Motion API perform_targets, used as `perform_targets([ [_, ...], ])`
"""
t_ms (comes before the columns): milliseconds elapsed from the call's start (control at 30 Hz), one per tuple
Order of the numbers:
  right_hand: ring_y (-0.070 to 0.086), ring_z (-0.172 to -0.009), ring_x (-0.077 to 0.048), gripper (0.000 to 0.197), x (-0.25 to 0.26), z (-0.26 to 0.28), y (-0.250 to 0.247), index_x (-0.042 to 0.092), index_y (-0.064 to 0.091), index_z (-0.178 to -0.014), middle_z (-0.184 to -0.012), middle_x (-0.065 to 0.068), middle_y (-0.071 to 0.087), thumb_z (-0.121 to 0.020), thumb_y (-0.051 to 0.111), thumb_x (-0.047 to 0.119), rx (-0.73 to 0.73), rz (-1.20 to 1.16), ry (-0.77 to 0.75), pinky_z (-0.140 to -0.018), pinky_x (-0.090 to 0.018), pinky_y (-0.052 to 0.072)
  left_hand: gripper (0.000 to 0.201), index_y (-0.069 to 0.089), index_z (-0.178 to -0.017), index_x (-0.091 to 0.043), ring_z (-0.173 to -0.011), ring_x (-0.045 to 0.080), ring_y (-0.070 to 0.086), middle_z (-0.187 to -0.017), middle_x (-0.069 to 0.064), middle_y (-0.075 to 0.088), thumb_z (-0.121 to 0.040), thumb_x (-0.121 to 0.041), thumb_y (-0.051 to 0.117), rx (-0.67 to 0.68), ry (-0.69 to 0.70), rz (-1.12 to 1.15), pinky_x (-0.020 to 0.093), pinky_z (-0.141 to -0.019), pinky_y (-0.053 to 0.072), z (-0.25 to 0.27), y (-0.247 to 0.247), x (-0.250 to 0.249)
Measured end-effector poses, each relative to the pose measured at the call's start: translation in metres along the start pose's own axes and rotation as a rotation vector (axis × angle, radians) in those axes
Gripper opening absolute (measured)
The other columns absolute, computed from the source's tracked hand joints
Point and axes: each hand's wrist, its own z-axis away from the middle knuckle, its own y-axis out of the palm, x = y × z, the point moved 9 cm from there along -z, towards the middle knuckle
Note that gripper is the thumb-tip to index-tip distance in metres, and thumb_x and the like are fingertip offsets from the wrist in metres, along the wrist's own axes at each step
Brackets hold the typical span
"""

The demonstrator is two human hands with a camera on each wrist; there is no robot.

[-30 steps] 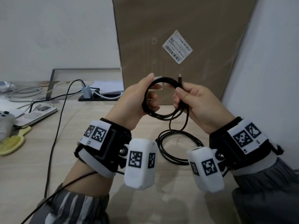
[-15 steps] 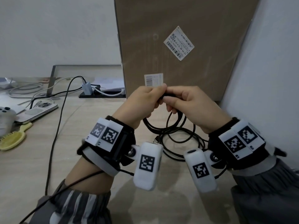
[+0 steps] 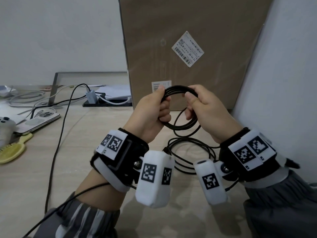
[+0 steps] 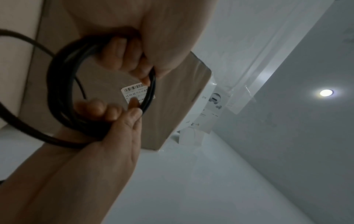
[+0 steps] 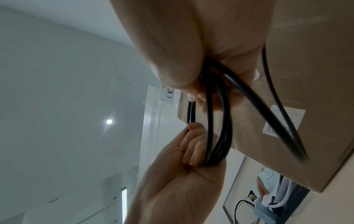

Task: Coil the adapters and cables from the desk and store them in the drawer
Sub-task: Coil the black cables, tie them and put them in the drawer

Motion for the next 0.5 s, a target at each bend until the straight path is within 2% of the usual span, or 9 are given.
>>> perform_targets([
  [100,0.039,-0.048,-0.004,0.018,0.002,-0.001,-0.004,0.023,0.054,-0.090,-0.049,0.016,0.042,-0.100,0.040,0.017,-0.023,-0.050,-0.017,-0.057,-0.030,0.040,0.041,0.052,-0.076,-0.009,-0.043,0.008,0.031,-0.050,-0.004,0.038,-0.103,-0.036,0.036,0.079,0.044,-0.160,0.019,-0.045,0.031,0.003,0.003,-0.007],
  [200,0.041,-0.050,-0.005,0.018,0.005,0.000,0.002,0.031,0.052,-0.087,-0.054,0.016,0.045,-0.098,0.041,0.022,0.024,0.057,-0.072,-0.058,-0.037,0.040,0.038,0.063,-0.087,-0.008,-0.053,0.011,0.048,-0.061,-0.001,0.053,-0.103,-0.032,0.039,0.027,0.168,-0.493,0.023,-0.057,0.045,0.007,-0.005,-0.021],
  [267,0.045,-0.054,-0.002,0.021,0.005,0.001,0.009,0.036,0.051,-0.085,-0.058,0.018,0.051,-0.099,0.042,0.022,0.064,0.158,-0.091,-0.059,-0.030,0.039,0.030,0.066,-0.096,-0.015,-0.060,0.008,0.055,-0.069,-0.003,0.059,-0.102,-0.027,0.040,0.001,0.294,-0.723,0.025,-0.063,0.047,0.010,-0.003,-0.031],
  [333,0.049,-0.055,0.006,0.026,0.008,0.004,0.014,0.037,0.048,-0.083,-0.059,0.025,0.053,-0.100,0.042,0.018,0.098,0.238,-0.115,-0.057,-0.014,0.034,0.030,0.067,-0.095,-0.018,-0.065,0.006,0.057,-0.074,-0.006,0.063,-0.102,-0.028,0.040,0.040,0.385,-0.896,0.026,-0.068,0.049,0.014,0.007,-0.033],
  [400,0.049,-0.057,0.012,0.022,0.012,0.006,0.014,0.029,0.051,-0.086,-0.060,0.021,0.050,-0.100,0.042,0.015,0.105,0.286,-0.135,-0.054,-0.009,0.035,0.035,0.066,-0.096,-0.019,-0.071,0.010,0.060,-0.074,-0.005,0.065,-0.101,-0.038,0.037,0.103,0.410,-1.100,0.034,-0.072,0.050,0.016,0.015,-0.028],
  [467,0.049,-0.059,0.013,0.016,0.015,0.007,0.014,0.017,0.057,-0.092,-0.063,0.019,0.046,-0.099,0.043,0.014,0.115,0.316,-0.137,-0.056,-0.007,0.036,0.039,0.064,-0.100,-0.021,-0.074,0.013,0.059,-0.073,-0.004,0.064,-0.101,-0.043,0.032,0.141,0.381,-1.313,0.035,-0.073,0.046,0.016,0.016,-0.024],
  [500,0.049,-0.060,0.013,0.016,0.015,0.008,0.015,0.012,0.059,-0.095,-0.064,0.018,0.046,-0.099,0.043,0.013,0.130,0.332,-0.139,-0.057,-0.007,0.035,0.041,0.063,-0.098,-0.020,-0.076,0.013,0.059,-0.074,-0.003,0.065,-0.102,-0.043,0.030,0.143,0.379,-1.389,0.034,-0.073,0.045,0.016,0.016,-0.025],
])
